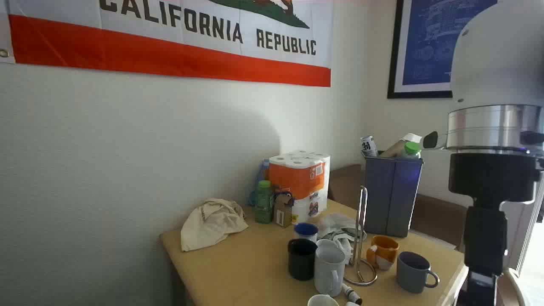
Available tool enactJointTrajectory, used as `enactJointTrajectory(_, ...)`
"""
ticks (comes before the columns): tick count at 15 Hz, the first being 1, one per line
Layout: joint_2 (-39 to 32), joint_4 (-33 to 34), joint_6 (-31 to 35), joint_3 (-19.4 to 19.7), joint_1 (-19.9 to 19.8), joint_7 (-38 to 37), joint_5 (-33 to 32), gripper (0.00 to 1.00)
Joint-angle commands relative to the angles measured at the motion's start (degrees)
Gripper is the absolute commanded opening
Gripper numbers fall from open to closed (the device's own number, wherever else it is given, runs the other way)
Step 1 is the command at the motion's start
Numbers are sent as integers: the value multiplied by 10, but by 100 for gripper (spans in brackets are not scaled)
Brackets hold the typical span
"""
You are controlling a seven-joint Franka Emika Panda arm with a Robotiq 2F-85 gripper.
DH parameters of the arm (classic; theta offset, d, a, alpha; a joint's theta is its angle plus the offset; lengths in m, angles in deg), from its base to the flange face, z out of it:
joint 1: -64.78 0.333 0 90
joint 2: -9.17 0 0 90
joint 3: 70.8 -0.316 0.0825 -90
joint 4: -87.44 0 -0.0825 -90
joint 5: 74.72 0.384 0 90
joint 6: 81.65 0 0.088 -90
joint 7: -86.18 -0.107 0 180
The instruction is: Get the white and mustard cup from the right side of the white and move it across the white cup to the left
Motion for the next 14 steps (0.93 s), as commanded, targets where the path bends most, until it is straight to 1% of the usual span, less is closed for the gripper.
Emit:
enactJointTrajectory(1,1,1,-3,-6,-7,3,3,100)
enactJointTrajectory(2,1,1,-3,-6,-7,3,3,100)
enactJointTrajectory(5,5,-4,8,2,-33,-2,-22,100)
enactJointTrajectory(7,6,-8,15,11,-64,-3,-58,100)
enactJointTrajectory(9,2,-9,29,21,-102,-5,-114,100)
enactJointTrajectory(11,-6,-13,57,36,-139,-5,-166,100)
enactJointTrajectory(14,-28,-34,136,67,-190,-8,-223,100)
